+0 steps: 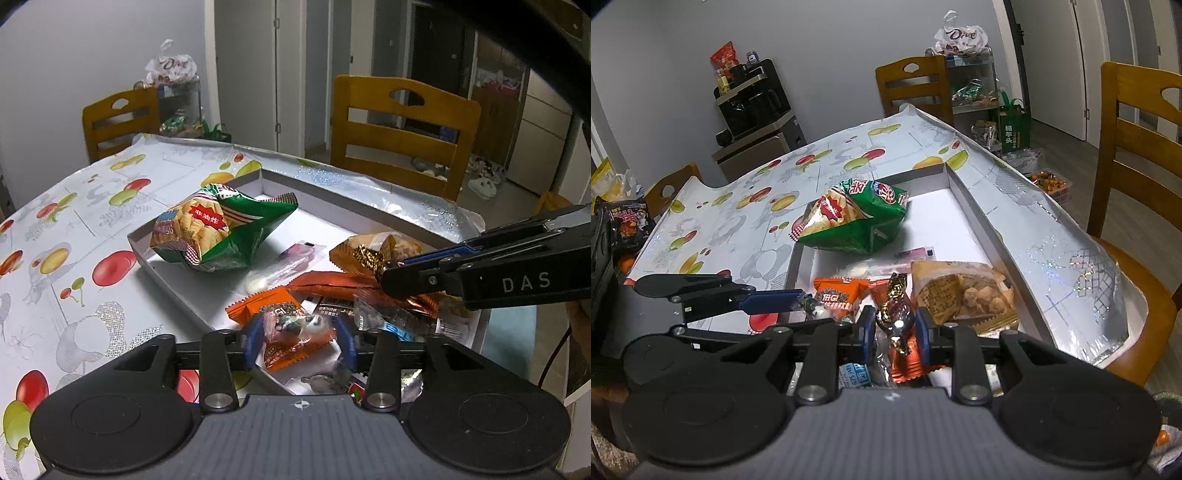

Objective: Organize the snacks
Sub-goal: 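Carry gold candy into the box with right tool while left tool carries white candy, then open both tools over the box and withdraw them from it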

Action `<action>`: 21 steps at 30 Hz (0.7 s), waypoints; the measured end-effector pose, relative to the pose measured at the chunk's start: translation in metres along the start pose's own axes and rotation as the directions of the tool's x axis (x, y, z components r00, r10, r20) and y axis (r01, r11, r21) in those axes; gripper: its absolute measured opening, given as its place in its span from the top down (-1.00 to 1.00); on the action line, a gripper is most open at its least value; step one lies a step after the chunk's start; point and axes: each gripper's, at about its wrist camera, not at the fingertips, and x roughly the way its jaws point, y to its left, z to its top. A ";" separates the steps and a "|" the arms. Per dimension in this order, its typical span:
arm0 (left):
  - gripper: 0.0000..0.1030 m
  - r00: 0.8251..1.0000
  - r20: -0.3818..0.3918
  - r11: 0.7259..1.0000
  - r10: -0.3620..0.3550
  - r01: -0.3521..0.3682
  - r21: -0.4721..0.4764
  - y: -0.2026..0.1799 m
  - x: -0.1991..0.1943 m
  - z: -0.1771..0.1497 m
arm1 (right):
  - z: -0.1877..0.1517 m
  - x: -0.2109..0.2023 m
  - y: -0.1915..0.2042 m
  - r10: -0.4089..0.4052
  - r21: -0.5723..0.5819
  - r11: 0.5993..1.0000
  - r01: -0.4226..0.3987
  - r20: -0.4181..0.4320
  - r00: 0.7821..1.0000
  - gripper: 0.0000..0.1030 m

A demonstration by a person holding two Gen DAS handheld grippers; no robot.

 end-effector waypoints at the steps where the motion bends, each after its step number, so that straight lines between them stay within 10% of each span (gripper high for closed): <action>1: -0.03 1.000 0.003 1.000 0.000 0.000 0.000 0.000 -0.001 0.000 | 0.000 0.000 0.001 0.002 0.000 1.000 -0.002 -0.004 1.000 0.52; 6: -0.53 0.999 0.033 1.000 -0.010 0.011 -0.014 0.001 -0.011 -0.002 | 0.000 -0.007 0.006 -0.002 -0.002 1.000 0.002 0.015 1.000 0.26; 21: -0.99 0.989 0.149 0.998 0.014 -0.005 -0.065 0.017 -0.087 -0.028 | -0.025 -0.074 0.027 -0.034 0.001 0.999 0.034 0.134 0.990 -0.56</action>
